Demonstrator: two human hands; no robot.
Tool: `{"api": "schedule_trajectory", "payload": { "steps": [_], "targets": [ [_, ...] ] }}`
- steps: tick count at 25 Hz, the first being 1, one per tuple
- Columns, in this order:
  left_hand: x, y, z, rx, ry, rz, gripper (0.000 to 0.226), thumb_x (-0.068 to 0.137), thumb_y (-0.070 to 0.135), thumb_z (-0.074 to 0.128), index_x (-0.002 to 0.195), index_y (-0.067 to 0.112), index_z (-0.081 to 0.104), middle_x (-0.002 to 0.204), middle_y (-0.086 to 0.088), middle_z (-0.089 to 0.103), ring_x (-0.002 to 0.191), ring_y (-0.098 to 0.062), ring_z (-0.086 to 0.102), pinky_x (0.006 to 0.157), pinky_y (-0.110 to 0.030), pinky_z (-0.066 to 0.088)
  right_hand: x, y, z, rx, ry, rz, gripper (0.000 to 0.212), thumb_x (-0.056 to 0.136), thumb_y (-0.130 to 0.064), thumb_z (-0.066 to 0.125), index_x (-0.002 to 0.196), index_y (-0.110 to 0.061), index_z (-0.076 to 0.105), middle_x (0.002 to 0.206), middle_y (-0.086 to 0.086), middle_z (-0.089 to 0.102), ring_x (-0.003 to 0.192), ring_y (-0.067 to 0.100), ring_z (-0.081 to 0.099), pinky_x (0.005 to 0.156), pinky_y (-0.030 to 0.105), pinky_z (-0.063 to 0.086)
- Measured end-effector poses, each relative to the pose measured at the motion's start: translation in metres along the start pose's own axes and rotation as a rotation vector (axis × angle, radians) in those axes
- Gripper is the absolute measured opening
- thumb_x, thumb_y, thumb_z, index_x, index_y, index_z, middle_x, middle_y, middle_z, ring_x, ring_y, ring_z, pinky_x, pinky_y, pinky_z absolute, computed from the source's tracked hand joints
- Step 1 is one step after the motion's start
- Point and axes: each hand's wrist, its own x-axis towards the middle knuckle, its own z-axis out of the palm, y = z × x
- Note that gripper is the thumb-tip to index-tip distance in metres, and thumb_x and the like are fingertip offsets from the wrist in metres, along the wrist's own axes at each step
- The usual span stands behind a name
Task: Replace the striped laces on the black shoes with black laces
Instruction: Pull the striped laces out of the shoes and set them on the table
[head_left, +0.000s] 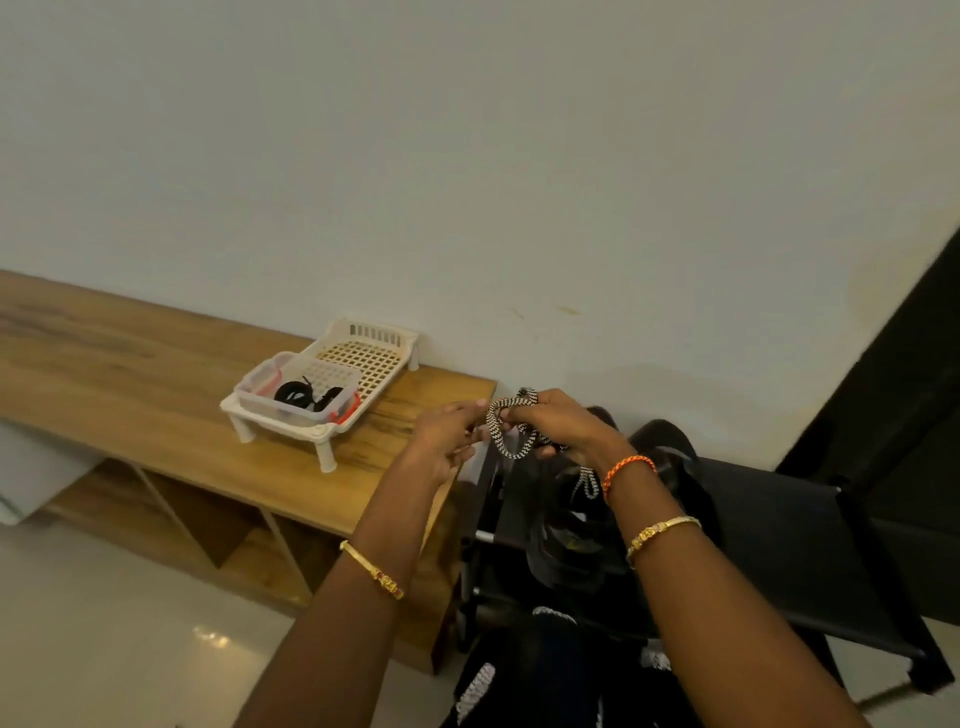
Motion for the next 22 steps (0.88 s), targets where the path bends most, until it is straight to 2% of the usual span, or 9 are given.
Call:
{"api": "schedule_trajectory", "payload": {
  "steps": [3, 5, 7, 10, 12, 14, 16, 19, 22],
  "targets": [
    [0.033, -0.016, -0.056, -0.080, 0.290, 0.021, 0.010, 0.093, 0.010, 0.054, 0.099, 0.006, 0.061, 0.077, -0.005, 0.058, 0.058, -0.012, 0.049, 0.051, -0.024, 0.041, 0.049, -0.009, 0.045, -0.035, -0.032, 0.038, 0.012, 0.086, -0.007, 0.056, 0.073, -0.006, 0.058, 0.069, 0.008, 0.056, 0.039, 0.008, 0.036, 0.032, 0.015, 0.025],
    [0.049, -0.032, -0.087, -0.026, 0.447, 0.011, 0.014, 0.092, 0.007, 0.051, 0.102, 0.003, 0.060, 0.078, -0.009, 0.056, 0.063, -0.016, 0.049, 0.060, -0.031, 0.043, 0.079, -0.009, 0.076, -0.073, -0.089, 0.059, 0.014, 0.086, -0.006, 0.057, 0.072, -0.008, 0.056, 0.066, 0.007, 0.053, 0.041, 0.009, 0.040, 0.033, 0.016, 0.031],
    [0.060, -0.047, -0.105, 0.034, 0.489, -0.026, 0.017, 0.093, 0.012, 0.051, 0.105, 0.004, 0.060, 0.085, -0.010, 0.058, 0.072, -0.019, 0.052, 0.067, -0.033, 0.044, 0.101, -0.005, 0.100, -0.055, -0.159, 0.114, 0.005, 0.085, -0.008, 0.063, 0.083, -0.009, 0.058, 0.077, 0.009, 0.058, 0.053, 0.014, 0.055, 0.043, 0.025, 0.047],
    [0.073, -0.059, -0.112, 0.034, 0.456, -0.033, 0.022, 0.096, 0.016, 0.049, 0.113, 0.006, 0.058, 0.085, -0.007, 0.057, 0.074, -0.018, 0.052, 0.067, -0.032, 0.045, 0.119, -0.001, 0.116, 0.045, -0.233, 0.263, 0.046, 0.083, -0.008, 0.066, 0.122, -0.012, 0.042, 0.108, 0.010, 0.047, 0.086, 0.024, 0.060, 0.056, 0.034, 0.058],
    [0.079, -0.062, -0.110, 0.063, 0.422, -0.041, 0.022, 0.097, 0.018, 0.049, 0.115, 0.008, 0.056, 0.085, -0.006, 0.057, 0.072, -0.016, 0.052, 0.065, -0.030, 0.045, 0.126, 0.007, 0.115, 0.087, -0.190, 0.242, 0.053, 0.083, -0.004, 0.063, 0.128, -0.015, 0.037, 0.112, 0.008, 0.049, 0.083, 0.024, 0.062, 0.056, 0.036, 0.059],
    [0.085, -0.065, -0.108, 0.074, 0.404, -0.043, 0.017, 0.097, 0.015, 0.047, 0.109, 0.009, 0.057, 0.088, -0.008, 0.059, 0.069, -0.014, 0.053, 0.062, -0.028, 0.045, 0.129, 0.018, 0.112, -0.001, -0.103, 0.160, 0.049, 0.083, -0.001, 0.064, 0.124, -0.017, 0.042, 0.116, 0.007, 0.056, 0.077, 0.024, 0.066, 0.058, 0.038, 0.059],
    [0.089, -0.064, -0.104, 0.055, 0.369, -0.064, 0.018, 0.097, 0.012, 0.044, 0.108, 0.008, 0.058, 0.087, -0.008, 0.061, 0.068, -0.011, 0.056, 0.057, -0.024, 0.045, 0.126, 0.030, 0.110, -0.110, -0.043, 0.060, 0.038, 0.083, 0.002, 0.065, 0.115, -0.014, 0.052, 0.111, 0.007, 0.059, 0.083, 0.024, 0.066, 0.065, 0.035, 0.057],
    [0.088, -0.058, -0.097, 0.015, 0.331, -0.114, 0.032, 0.097, 0.011, 0.043, 0.128, 0.004, 0.050, 0.110, -0.012, 0.064, 0.079, -0.005, 0.062, 0.049, -0.018, 0.049, 0.110, 0.035, 0.106, -0.078, 0.127, -0.070, 0.010, 0.086, -0.004, 0.062, 0.094, -0.011, 0.062, 0.083, 0.001, 0.061, 0.084, 0.021, 0.062, 0.068, 0.031, 0.054],
    [0.081, -0.055, -0.085, 0.033, 0.376, -0.090, 0.035, 0.095, 0.011, 0.044, 0.130, 0.006, 0.048, 0.096, -0.006, 0.060, 0.072, -0.011, 0.058, 0.057, -0.023, 0.046, 0.079, 0.021, 0.074, 0.072, 0.424, -0.169, 0.019, 0.083, -0.001, 0.050, 0.071, -0.010, 0.061, 0.078, 0.010, 0.066, 0.078, 0.024, 0.062, 0.069, 0.039, 0.054]
  ]
}}
